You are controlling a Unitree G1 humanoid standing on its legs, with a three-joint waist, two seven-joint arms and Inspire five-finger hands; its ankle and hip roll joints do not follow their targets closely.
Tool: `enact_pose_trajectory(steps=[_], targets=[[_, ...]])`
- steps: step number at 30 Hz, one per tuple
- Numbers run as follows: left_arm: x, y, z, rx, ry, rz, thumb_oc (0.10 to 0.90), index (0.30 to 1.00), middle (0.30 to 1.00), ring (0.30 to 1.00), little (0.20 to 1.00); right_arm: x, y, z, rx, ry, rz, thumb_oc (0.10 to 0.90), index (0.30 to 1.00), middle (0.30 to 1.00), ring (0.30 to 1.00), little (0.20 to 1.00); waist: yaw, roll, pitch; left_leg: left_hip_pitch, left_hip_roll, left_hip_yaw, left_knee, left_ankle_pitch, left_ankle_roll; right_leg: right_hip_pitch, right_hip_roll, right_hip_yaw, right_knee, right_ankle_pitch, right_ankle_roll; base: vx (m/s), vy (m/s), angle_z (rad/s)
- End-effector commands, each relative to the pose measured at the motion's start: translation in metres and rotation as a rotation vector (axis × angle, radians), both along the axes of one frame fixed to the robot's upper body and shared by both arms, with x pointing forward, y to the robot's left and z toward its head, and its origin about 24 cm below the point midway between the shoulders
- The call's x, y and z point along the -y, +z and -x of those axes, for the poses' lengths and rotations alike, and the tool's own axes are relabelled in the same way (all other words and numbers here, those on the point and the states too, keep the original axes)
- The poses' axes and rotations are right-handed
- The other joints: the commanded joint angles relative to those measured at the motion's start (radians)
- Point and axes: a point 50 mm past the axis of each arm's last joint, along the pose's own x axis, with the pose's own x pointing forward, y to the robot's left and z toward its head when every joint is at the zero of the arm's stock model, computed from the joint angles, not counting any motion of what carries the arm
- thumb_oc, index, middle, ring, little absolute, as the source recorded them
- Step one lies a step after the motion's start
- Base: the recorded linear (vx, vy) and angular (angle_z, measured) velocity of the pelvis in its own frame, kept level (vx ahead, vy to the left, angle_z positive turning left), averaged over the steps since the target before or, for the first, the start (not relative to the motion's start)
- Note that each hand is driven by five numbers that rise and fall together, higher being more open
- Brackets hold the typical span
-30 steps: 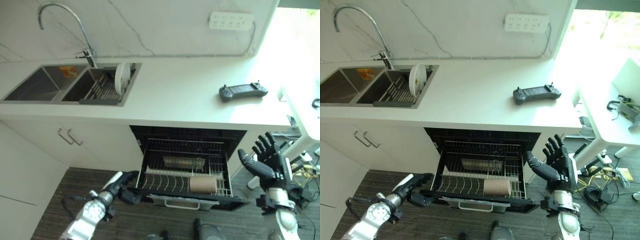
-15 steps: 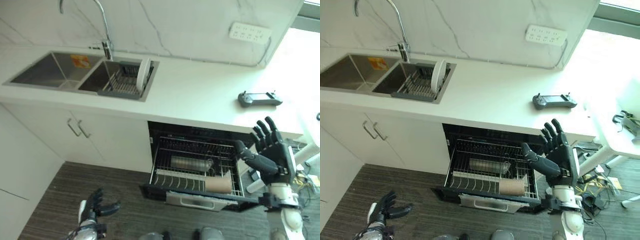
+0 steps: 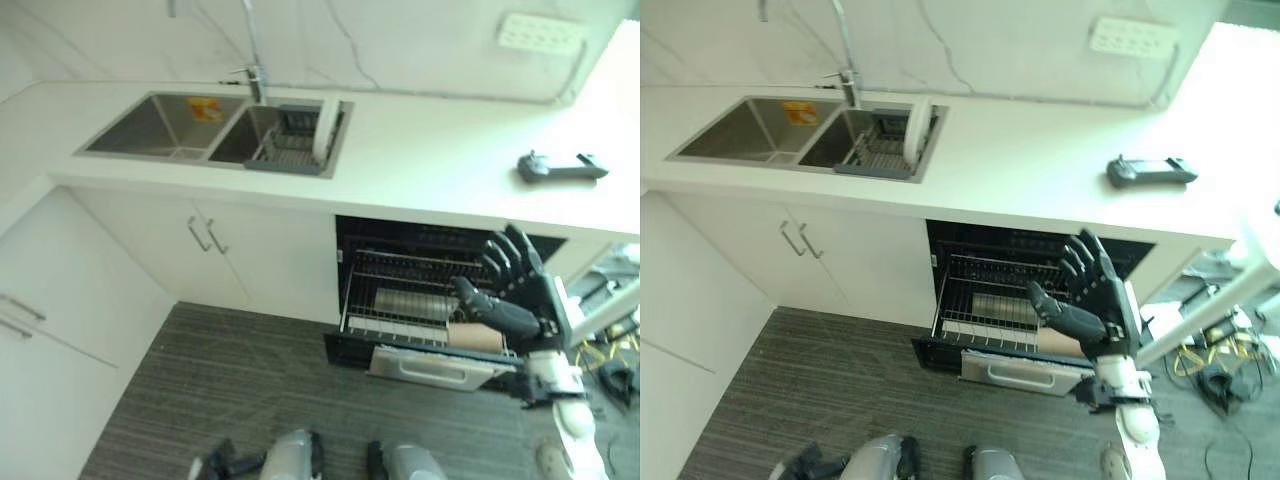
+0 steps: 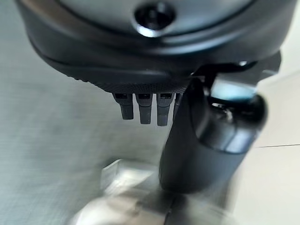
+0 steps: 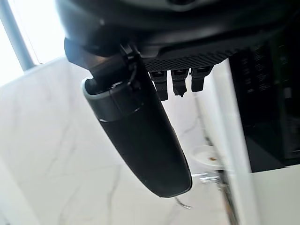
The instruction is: Place the dishes in the dishwasher.
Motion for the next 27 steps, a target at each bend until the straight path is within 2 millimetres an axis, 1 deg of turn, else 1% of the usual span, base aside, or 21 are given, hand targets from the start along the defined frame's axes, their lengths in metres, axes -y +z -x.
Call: enact_pose_trajectory(steps=[1, 2, 3, 4, 5, 6, 7, 8, 9, 10, 11, 13, 14, 15, 16, 18, 19, 23, 25, 26, 27], targets=[[-0.002, 0.005, -0.018, 0.077, -0.028, 0.07, 0.8, 0.9, 0.9, 0.9, 0.9, 0.004, 0.059, -0.009, 0.251, -0.01, 0.083, 0.8, 0.9, 0.9, 0.9, 0.9, 0.013, 0.029, -0.06, 0.069, -0.012, 0.039, 0.008, 0.001, 0.048, 0.167, 0.012, -0.046, -0.083, -0.127, 0.047, 0.1, 0.489, -0.06], [0.003, 0.001, -0.012, 0.044, -0.004, 0.12, 0.8, 0.9, 0.9, 0.9, 0.9, 0.006, 0.062, -0.007, 0.256, -0.023, 0.077, 0.8, 0.9, 0.9, 0.9, 0.9, 0.001, 0.037, -0.064, 0.082, -0.008, 0.065, 0.008, -0.033, 0.053, 0.164, -0.008, -0.066, -0.083, -0.125, 0.058, 0.1, 0.448, -0.2], [0.006, -0.001, -0.01, 0.023, -0.007, 0.149, 0.8, 0.9, 0.9, 0.9, 0.9, 0.007, 0.062, -0.005, 0.257, -0.037, 0.065, 0.8, 0.9, 0.9, 0.9, 0.9, -0.005, 0.04, -0.066, 0.095, -0.013, 0.074, 0.008, -0.05, 0.057, 0.161, -0.025, -0.075, -0.083, -0.117, 0.068, 0.11, 0.476, -0.19], [0.008, -0.002, -0.01, 0.011, -0.025, 0.161, 0.8, 0.9, 0.9, 0.9, 0.9, 0.007, 0.062, -0.004, 0.259, -0.043, 0.055, 0.8, 0.9, 0.9, 0.9, 0.9, -0.005, 0.039, -0.062, 0.111, -0.03, 0.07, 0.008, -0.068, 0.067, 0.162, -0.039, -0.073, -0.083, -0.11, 0.081, 0.11, 0.489, -0.12], [0.013, -0.002, -0.012, 0.008, -0.072, 0.165, 0.8, 0.9, 0.9, 0.9, 0.9, 0.006, 0.062, -0.002, 0.269, -0.054, 0.037, 0.8, 0.9, 0.9, 0.9, 0.9, -0.003, 0.042, -0.062, 0.124, -0.066, 0.056, 0.008, -0.096, 0.093, 0.145, -0.06, -0.062, -0.083, -0.085, 0.1, 0.1, 0.447, -0.22], [0.015, -0.002, -0.014, 0.005, -0.091, 0.162, 0.8, 0.9, 0.9, 0.9, 0.9, 0.006, 0.062, 0.0, 0.273, -0.061, 0.028, 0.8, 0.9, 0.9, 0.9, 0.9, -0.003, 0.045, -0.064, 0.126, -0.077, 0.058, 0.008, -0.107, 0.106, 0.138, -0.068, -0.059, -0.083, -0.077, 0.106, 0.13, 0.514, -0.56], [0.015, -0.002, -0.015, -0.006, -0.112, 0.159, 0.8, 0.9, 0.9, 0.9, 0.9, 0.005, 0.062, 0.001, 0.268, -0.069, 0.008, 0.8, 0.9, 0.9, 0.9, 0.9, -0.002, 0.049, -0.068, 0.128, -0.096, 0.059, 0.008, -0.121, 0.127, 0.13, -0.079, -0.055, -0.083, -0.057, 0.119, 0.16, 0.513, -0.56], [0.013, -0.002, -0.012, -0.034, -0.118, 0.159, 0.8, 0.9, 0.9, 0.9, 0.9, 0.001, 0.06, 0.0, 0.262, -0.066, -0.012, 0.8, 0.9, 0.9, 0.9, 0.9, 0.002, 0.059, -0.073, 0.134, -0.104, 0.087, 0.008, -0.137, 0.152, 0.126, -0.089, -0.094, -0.083, 0.01, 0.141, 0.22, 0.457, -0.54], [0.012, -0.003, -0.01, -0.046, -0.12, 0.158, 0.8, 0.9, 0.9, 0.9, 0.9, -0.001, 0.059, -0.001, 0.26, -0.065, -0.014, 0.8, 0.9, 0.9, 0.9, 0.9, 0.006, 0.059, -0.074, 0.145, -0.106, 0.096, 0.008, -0.152, 0.154, 0.136, -0.092, -0.108, -0.081, 0.011, 0.147, 0.18, 0.325, -0.44], [0.01, -0.003, -0.008, -0.055, -0.116, 0.155, 0.8, 0.9, 0.9, 0.9, 0.9, -0.003, 0.059, -0.001, 0.26, -0.056, -0.013, 0.8, 0.9, 0.9, 0.9, 0.9, 0.013, 0.061, -0.071, 0.153, -0.102, 0.119, 0.008, -0.156, 0.157, 0.134, -0.097, -0.142, -0.061, 0.019, 0.15, 0.13, 0.188, -0.51], [0.007, -0.003, -0.004, -0.073, -0.116, 0.146, 0.8, 0.9, 0.9, 0.9, 0.9, -0.008, 0.059, -0.004, 0.261, -0.04, -0.015, 0.8, 0.9, 0.9, 0.9, 0.9, 0.025, 0.062, -0.068, 0.157, -0.096, 0.152, 0.008, -0.166, 0.161, 0.122, -0.092, -0.177, -0.017, 0.009, 0.153, 0.06, 0.156, -0.55], [0.005, -0.003, -0.002, -0.103, -0.13, 0.133, 0.8, 0.9, 0.9, 0.9, 0.9, -0.011, 0.061, -0.005, 0.269, -0.038, -0.016, 0.8, 0.9, 0.9, 0.9, 0.9, 0.018, 0.055, -0.067, 0.146, -0.107, 0.151, 0.008, -0.18, 0.172, 0.093, -0.031, -0.166, -0.005, -0.013, 0.146, 0.11, 0.091, -0.98], [0.002, -0.005, 0.004, -0.142, -0.139, 0.121, 0.8, 0.9, 0.9, 0.9, 0.9, -0.011, 0.063, -0.005, 0.272, -0.045, 0.006, 0.8, 0.9, 0.9, 0.9, 0.9, 0.009, 0.048, -0.064, 0.144, -0.124, 0.149, 0.008, -0.181, 0.164, 0.099, 0.046, -0.161, -0.069, -0.041, 0.116, 0.17, 0.026, -0.82], [0.002, -0.005, 0.006, -0.151, -0.135, 0.118, 0.8, 0.9, 0.9, 0.9, 0.9, -0.011, 0.064, -0.005, 0.273, -0.042, 0.005, 0.8, 0.9, 0.9, 0.9, 0.9, 0.01, 0.047, -0.062, 0.145, -0.128, 0.152, 0.008, -0.18, 0.16, 0.098, 0.057, -0.166, -0.083, -0.041, 0.113, 0.16, 0.005, -0.04], [0.002, -0.005, 0.007, -0.153, -0.133, 0.118, 0.8, 0.9, 0.9, 0.9, 0.9, -0.011, 0.064, -0.005, 0.273, -0.04, 0.006, 0.8, 0.9, 0.9, 0.9, 0.9, 0.011, 0.045, -0.062, 0.145, -0.13, 0.153, 0.008, -0.179, 0.159, 0.096, 0.059, -0.167, -0.083, -0.043, 0.111, 0.07, -0.014, 0.1], [0.002, -0.007, 0.016, -0.169, -0.12, 0.105, 0.8, 0.9, 0.9, 0.9, 0.9, -0.01, 0.066, -0.006, 0.281, -0.028, 0.012, 0.8, 0.9, 0.9, 0.9, 0.9, 0.016, 0.038, -0.053, 0.151, -0.141, 0.167, 0.008, -0.178, 0.157, 0.078, 0.061, -0.192, -0.083, -0.034, 0.112, 0.12, -0.07, -0.03], [0.004, -0.007, 0.018, -0.165, -0.113, 0.087, 0.8, 0.9, 0.9, 0.9, 0.9, -0.012, 0.067, -0.007, 0.294, -0.02, 0.03, 0.8, 0.9, 0.9, 0.9, 0.9, 0.022, 0.034, -0.046, 0.159, -0.142, 0.182, 0.008, -0.173, 0.149, 0.076, 0.061, -0.201, -0.083, -0.076, 0.092, 0.18, -0.149, -0.51], [0.007, -0.008, 0.018, -0.16, -0.098, 0.05, 0.8, 0.9, 0.9, 0.9, 0.9, -0.011, 0.07, -0.009, 0.291, -0.009, 0.034, 0.8, 0.9, 0.9, 0.9, 0.9, 0.027, 0.017, -0.052, 0.182, -0.159, 0.195, 0.008, -0.16, 0.136, 0.084, 0.057, -0.18, -0.083, -0.098, 0.074, 0.18, -0.137, -0.4], [0.007, -0.007, 0.015, -0.155, -0.084, 0.028, 0.8, 0.9, 0.9, 0.9, 0.9, -0.012, 0.072, -0.01, 0.294, -0.005, 0.053, 0.8, 0.9, 0.9, 0.9, 0.9, 0.028, 0.0, -0.047, 0.209, -0.178, 0.207, 0.008, -0.146, 0.133, 0.089, 0.04, -0.166, -0.083, -0.095, 0.065, 0.17, -0.126, -0.11], [0.007, -0.007, 0.014, -0.153, -0.083, 0.026, 0.8, 0.9, 0.9, 0.9, 0.9, -0.012, 0.072, -0.01, 0.292, -0.006, 0.056, 0.8, 0.9, 0.9, 0.9, 0.9, 0.03, -0.006, -0.042, 0.206, -0.181, 0.207, 0.035, -0.134, 0.126, 0.094, 0.035, -0.161, -0.083, -0.095, 0.06, 0.13, -0.142, 0.14], [0.008, -0.007, 0.012, -0.151, -0.087, 0.023, 0.8, 0.9, 0.9, 0.9, 0.9, -0.011, 0.072, -0.01, 0.285, -0.009, 0.057, 0.8, 0.9, 0.9, 0.9, 0.9, 0.036, -0.01, -0.024, 0.136, -0.166, 0.19, 0.196, -0.105, 0.098, 0.107, 0.038, -0.151, -0.083, -0.095, 0.042, 0.12, -0.157, 0.17]])
